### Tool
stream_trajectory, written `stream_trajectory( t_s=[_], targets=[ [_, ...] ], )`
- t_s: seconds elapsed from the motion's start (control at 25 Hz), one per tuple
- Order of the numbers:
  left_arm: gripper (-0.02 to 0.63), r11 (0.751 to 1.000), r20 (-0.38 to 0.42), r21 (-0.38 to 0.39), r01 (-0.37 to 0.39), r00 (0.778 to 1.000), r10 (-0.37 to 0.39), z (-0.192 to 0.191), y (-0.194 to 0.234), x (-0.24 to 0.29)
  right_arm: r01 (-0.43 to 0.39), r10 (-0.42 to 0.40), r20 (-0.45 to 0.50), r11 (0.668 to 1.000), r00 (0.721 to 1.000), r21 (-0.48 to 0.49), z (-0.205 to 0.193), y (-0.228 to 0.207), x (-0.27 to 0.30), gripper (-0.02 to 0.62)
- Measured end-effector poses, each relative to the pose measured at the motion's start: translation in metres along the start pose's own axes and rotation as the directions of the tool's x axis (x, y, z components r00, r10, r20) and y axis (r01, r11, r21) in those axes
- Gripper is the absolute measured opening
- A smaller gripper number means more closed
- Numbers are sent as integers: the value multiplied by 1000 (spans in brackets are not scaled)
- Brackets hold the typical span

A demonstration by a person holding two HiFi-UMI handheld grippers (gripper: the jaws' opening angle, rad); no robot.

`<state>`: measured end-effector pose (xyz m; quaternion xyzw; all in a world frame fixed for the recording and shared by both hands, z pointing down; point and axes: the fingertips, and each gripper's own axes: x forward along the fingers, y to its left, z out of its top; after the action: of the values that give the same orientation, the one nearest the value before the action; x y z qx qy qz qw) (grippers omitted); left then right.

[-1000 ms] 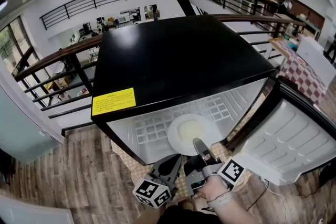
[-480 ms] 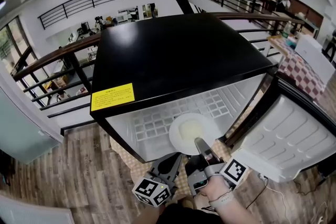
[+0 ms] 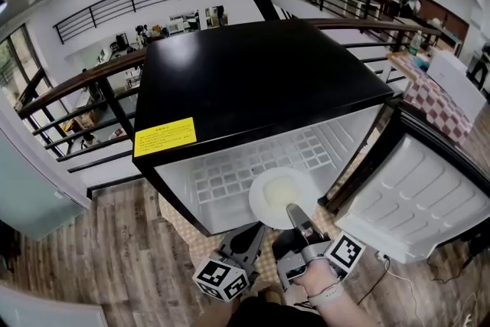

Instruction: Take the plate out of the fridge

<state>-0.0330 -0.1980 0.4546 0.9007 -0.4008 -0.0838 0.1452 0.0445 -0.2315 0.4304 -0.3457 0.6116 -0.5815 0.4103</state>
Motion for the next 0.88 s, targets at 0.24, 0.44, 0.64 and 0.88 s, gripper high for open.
stream_trajectory(
  t_s=[0.24,0.44,0.64,0.88],
  targets=[
    [9,1000,-2,0,-3,1000,3,-1,-3,-4,-10,10,-6,1000,1000,-3,-3,3,-6,52],
    [9,1000,3,-1,-8,1000,8,-1,-2,-6,-6,6,-8,1000,1000,-4,-5,1,-12,52],
    [9,1000,4,-2,-9,1000,9,-2,-3,-8,-6,6,-10,1000,1000,-8,-6,0,-17,52],
    [9,1000,2,-3,-7,1000,7,-4,-6,-8,-8,7,-10,1000,1000,-10,-6,-1,-22,52]
  ],
)
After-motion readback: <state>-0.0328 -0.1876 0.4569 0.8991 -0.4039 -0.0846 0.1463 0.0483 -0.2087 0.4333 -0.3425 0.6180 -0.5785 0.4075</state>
